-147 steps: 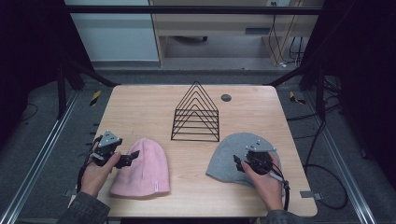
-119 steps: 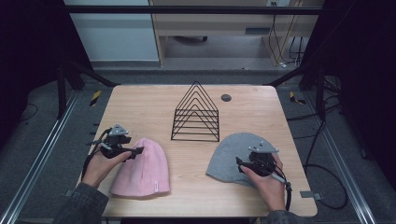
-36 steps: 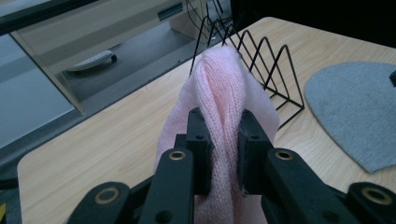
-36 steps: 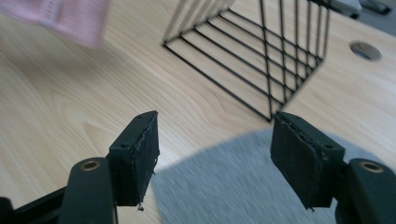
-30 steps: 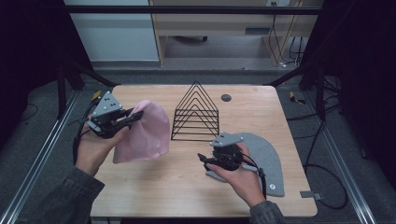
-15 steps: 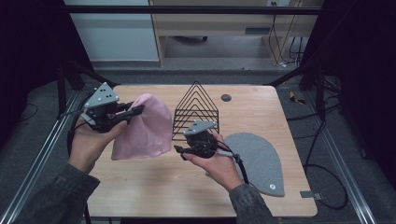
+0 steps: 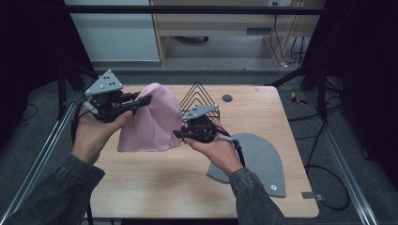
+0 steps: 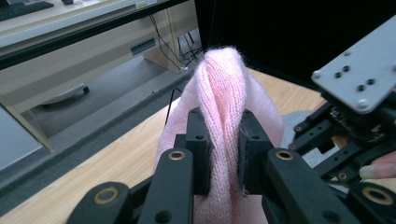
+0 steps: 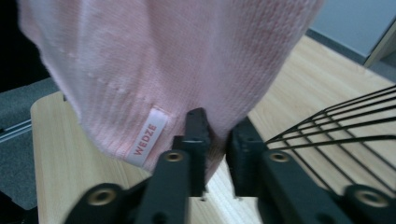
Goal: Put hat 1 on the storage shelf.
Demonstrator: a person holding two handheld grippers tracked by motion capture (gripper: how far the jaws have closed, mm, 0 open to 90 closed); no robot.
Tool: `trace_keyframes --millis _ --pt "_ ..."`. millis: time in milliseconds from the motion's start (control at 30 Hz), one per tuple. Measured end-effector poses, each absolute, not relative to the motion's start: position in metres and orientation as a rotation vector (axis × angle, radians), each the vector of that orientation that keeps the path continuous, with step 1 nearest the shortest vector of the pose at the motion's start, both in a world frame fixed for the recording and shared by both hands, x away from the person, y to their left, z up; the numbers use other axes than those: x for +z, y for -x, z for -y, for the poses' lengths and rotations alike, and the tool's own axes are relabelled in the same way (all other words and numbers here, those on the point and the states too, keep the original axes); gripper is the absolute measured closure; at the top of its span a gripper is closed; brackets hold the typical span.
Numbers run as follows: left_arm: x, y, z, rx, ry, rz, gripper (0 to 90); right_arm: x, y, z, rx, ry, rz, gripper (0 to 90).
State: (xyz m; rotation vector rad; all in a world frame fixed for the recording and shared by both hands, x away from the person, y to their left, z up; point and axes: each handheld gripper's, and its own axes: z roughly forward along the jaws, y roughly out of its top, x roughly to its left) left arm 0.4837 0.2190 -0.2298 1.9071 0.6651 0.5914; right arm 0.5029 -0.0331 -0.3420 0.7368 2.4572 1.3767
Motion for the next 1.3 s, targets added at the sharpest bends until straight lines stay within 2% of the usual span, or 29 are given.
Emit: trace_keyframes --millis 100,500,700,1300 --pt "-0.229 -0.487 -0.22 0.592 -1.908 -0.68 77.1 -0.33 -0.501 0.04 1.352 -0.708 -2.462 83.2" --pt "-0.222 -0.498 -0.219 0.523 -1.918 -0.662 76.8 -0.317 -0.498 0.061 1.314 -0.707 -2.458 83.9" --pt "-0.218 -0.509 -0.212 0.532 -1.918 -0.656 76.7 -0.311 -0.512 0.067 1.288 -0.73 -2.455 83.9" --pt "-0.19 -0.579 -0.183 0.535 -1.877 -0.65 76.5 -0.271 -0.569 0.081 1.31 -0.766 -2.394 83.9"
